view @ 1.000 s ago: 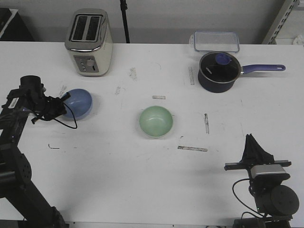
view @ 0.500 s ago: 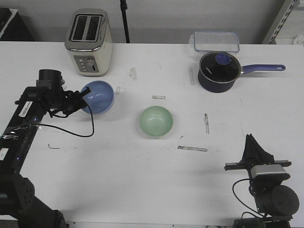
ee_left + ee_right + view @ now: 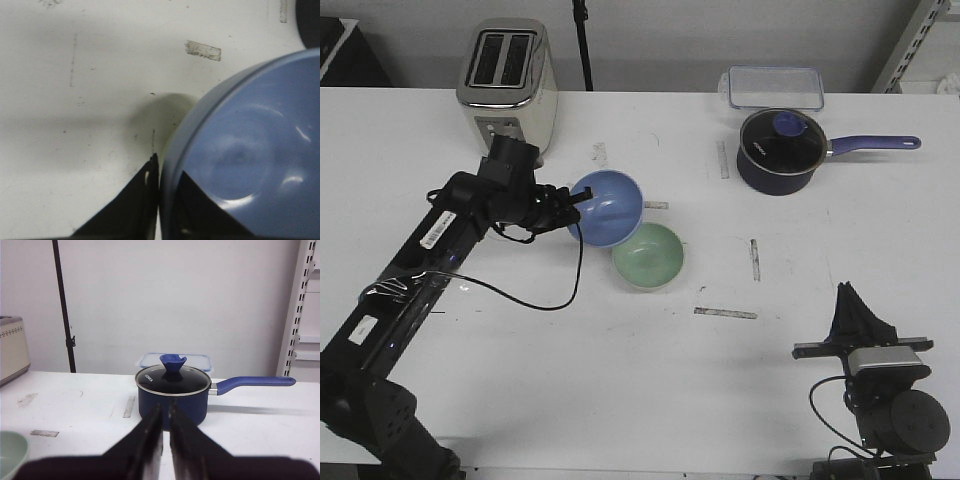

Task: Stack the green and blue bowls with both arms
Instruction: 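Lift the blue bowl with the left gripper over the green bowl, then lower the blue bowl into the green bowl and open the left gripper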

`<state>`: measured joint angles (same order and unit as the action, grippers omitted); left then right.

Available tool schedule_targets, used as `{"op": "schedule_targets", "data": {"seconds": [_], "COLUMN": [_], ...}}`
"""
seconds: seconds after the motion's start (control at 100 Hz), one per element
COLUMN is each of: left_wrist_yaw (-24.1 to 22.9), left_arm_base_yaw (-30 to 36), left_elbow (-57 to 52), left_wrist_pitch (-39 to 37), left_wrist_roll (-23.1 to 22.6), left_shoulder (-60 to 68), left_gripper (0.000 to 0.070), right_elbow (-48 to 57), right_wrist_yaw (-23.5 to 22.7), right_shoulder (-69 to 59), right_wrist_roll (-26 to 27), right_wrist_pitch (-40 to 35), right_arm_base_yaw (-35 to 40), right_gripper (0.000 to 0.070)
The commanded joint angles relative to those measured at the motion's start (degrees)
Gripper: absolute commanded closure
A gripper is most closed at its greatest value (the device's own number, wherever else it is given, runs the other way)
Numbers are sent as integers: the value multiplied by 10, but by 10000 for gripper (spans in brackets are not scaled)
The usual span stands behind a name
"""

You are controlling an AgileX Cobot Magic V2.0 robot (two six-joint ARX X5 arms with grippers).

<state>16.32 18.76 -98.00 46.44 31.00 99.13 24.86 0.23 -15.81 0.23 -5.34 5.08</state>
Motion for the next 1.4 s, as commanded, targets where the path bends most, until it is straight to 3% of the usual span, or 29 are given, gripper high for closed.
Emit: {"op": "schedule_targets", "data": {"seconds": [0.0, 0.53, 1.11, 1.39], "left_wrist_yaw": [-2, -54, -62, -62], "left_arm_base_yaw": [14, 106, 113, 113], "left_elbow": [-24, -59, -59, -59], "left_wrist_pitch": [4, 15, 7, 2], "left_wrist_roll": [3, 3, -6, -33], "left_shoulder": [26, 96, 126, 128], "left_gripper": [697, 697, 697, 697], "right_elbow": [2, 2, 2, 2], "right_wrist_yaw": [0, 0, 0, 0], "right_shoulder": [1, 1, 1, 1], "right_wrist_roll": [3, 3, 3, 3], "right_wrist_pitch": [6, 6, 6, 6], "right_arm_base_yaw": [1, 1, 1, 1], "right_gripper": [685, 685, 685, 685]}}
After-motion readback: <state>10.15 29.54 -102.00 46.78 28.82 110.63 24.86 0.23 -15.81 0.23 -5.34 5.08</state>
